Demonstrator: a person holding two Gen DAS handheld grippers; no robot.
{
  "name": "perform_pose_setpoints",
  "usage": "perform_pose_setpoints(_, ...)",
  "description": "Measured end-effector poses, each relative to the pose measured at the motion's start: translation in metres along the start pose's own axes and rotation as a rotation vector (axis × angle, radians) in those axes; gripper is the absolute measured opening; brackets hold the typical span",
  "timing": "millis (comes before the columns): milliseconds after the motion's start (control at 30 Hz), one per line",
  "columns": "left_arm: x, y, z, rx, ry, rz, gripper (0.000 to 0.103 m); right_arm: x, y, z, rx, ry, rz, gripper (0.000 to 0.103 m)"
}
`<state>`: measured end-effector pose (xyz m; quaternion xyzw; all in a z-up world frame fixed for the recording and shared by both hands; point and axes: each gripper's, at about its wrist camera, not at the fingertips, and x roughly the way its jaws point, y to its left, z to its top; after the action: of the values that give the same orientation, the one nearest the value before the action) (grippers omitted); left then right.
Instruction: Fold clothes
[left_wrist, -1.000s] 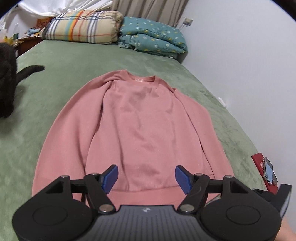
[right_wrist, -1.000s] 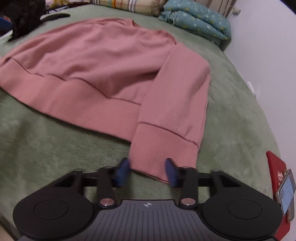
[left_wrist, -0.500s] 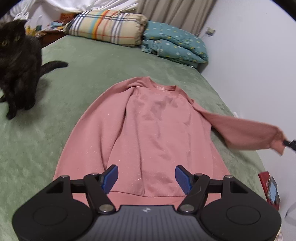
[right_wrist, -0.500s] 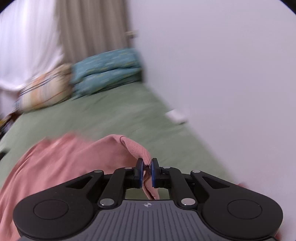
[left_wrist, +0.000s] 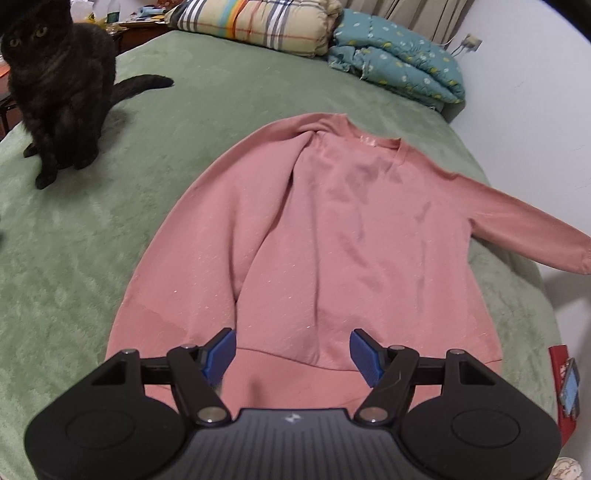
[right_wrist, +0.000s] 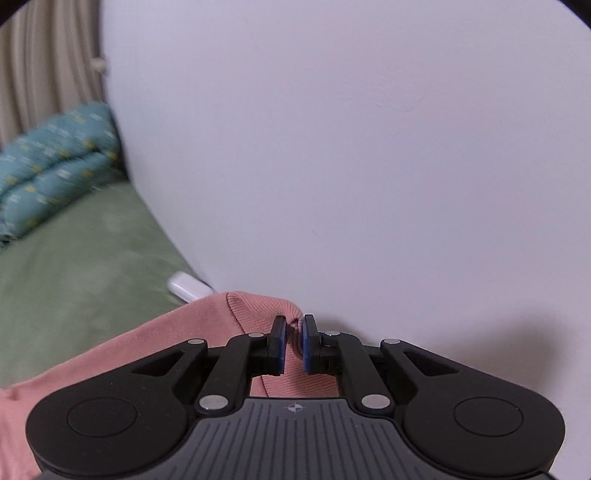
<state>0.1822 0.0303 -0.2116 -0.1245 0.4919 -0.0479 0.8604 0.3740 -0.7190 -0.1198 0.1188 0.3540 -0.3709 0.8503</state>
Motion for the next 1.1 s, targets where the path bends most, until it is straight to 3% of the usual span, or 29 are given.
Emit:
perform_pose_setpoints(167, 0.005, 0.003, -0.005, 0.003, 0.032, 0.022, 0.067, 0.043, -0.001, -0.009, 0.063, 0.077, -0.023, 0.010)
perform_pose_setpoints(300, 0.005, 0.004, -0.007, 0.001, 0.036, 0.025, 0.067, 0.048, 0.008, -0.016, -0.008, 0.044, -0.028, 0.044)
perform_pose_setpoints(400, 0.004, 0.008, -0.005, -0.012, 0.008, -0.006, 0.067, 0.030, 0.017, -0.019, -0.091, -0.038, -0.006, 0.044)
perform_pose_setpoints(467, 0.002, 0.011, -0.005, -0.034, -0.008, -0.043, 0.068, 0.009, 0.018, -0.031, -0.114, -0.062, 0.144, 0.044)
perform_pose_setpoints(500, 0.002, 0.014, -0.005, -0.060, -0.016, -0.077, 0.067, -0.004, 0.018, -0.042, -0.122, -0.051, 0.266, 0.044)
perform_pose_setpoints(533, 0.001, 0.018, -0.005, -0.088, -0.023, -0.111, 0.068, -0.022, 0.020, -0.067, -0.132, -0.002, 0.468, 0.044)
perform_pose_setpoints(600, 0.002, 0.022, -0.005, -0.120, -0.027, -0.141, 0.067, -0.045, 0.028, -0.119, -0.153, 0.142, 0.741, 0.044)
perform_pose_setpoints(700, -0.002, 0.025, -0.010, -0.141, -0.038, -0.170, 0.068, -0.072, 0.046, -0.212, -0.220, 0.343, 0.911, 0.038)
perform_pose_setpoints(800, -0.010, 0.025, -0.015, -0.130, -0.042, -0.186, 0.068, -0.112, 0.058, -0.294, -0.367, 0.375, 0.937, 0.038)
perform_pose_setpoints(900, -0.025, 0.030, -0.026, -0.117, -0.047, -0.188, 0.068, -0.131, 0.065, -0.335, -0.440, 0.339, 0.929, 0.043)
perform_pose_setpoints(967, -0.037, 0.037, -0.035, -0.125, -0.052, -0.189, 0.068, -0.137, 0.071, -0.357, -0.419, 0.331, 0.959, 0.043)
perform_pose_setpoints(1000, -0.044, 0.041, -0.039, -0.132, -0.058, -0.187, 0.068, -0.138, 0.073, -0.357, -0.399, 0.329, 0.964, 0.030)
perform_pose_setpoints(1033, -0.046, 0.042, -0.040, -0.135, -0.060, -0.184, 0.068, -0.141, 0.077, -0.357, -0.391, 0.316, 0.937, 0.010)
perform_pose_setpoints(1100, -0.059, 0.047, -0.046, -0.133, -0.074, -0.166, 0.068, -0.147, 0.072, -0.344, -0.314, 0.310, 0.895, 0.007)
